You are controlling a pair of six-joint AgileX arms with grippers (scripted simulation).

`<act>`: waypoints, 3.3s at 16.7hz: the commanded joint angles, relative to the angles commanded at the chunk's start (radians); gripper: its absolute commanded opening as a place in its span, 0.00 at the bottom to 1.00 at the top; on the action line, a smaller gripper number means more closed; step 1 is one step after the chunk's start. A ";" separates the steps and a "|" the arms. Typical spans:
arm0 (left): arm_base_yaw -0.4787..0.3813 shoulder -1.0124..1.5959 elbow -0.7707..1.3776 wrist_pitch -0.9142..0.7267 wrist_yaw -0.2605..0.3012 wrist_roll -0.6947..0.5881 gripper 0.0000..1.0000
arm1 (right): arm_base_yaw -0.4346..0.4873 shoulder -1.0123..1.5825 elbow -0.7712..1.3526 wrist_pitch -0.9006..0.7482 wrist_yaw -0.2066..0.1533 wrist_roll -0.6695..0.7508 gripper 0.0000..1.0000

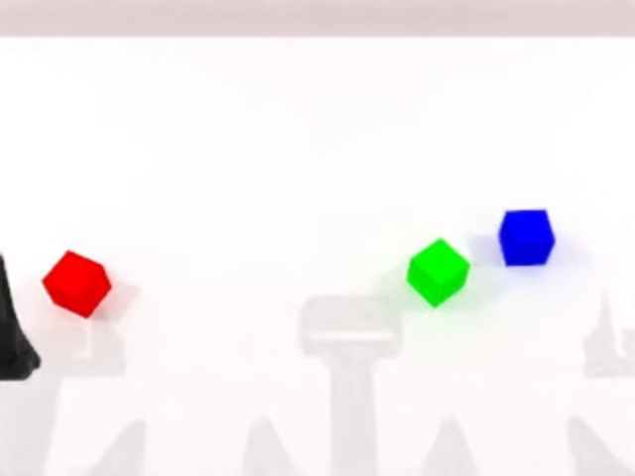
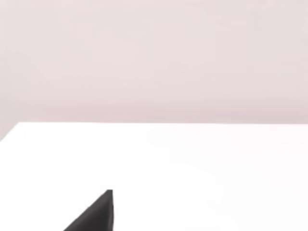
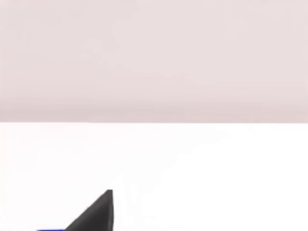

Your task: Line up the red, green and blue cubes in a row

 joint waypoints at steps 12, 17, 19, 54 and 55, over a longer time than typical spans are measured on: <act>-0.029 0.575 0.463 -0.352 0.000 0.120 1.00 | 0.000 0.000 0.000 0.000 0.000 0.000 1.00; -0.052 1.120 0.820 -0.641 -0.004 0.218 1.00 | 0.000 0.000 0.000 0.000 0.000 0.000 1.00; -0.061 1.320 0.955 -0.752 -0.005 0.255 1.00 | 0.000 0.000 0.000 0.000 0.000 0.000 1.00; -0.087 2.035 1.217 -0.752 0.002 0.372 0.62 | 0.000 0.000 0.000 0.000 0.000 0.000 1.00; -0.087 2.035 1.217 -0.752 0.002 0.372 0.55 | 0.000 0.000 0.000 0.000 0.000 0.000 1.00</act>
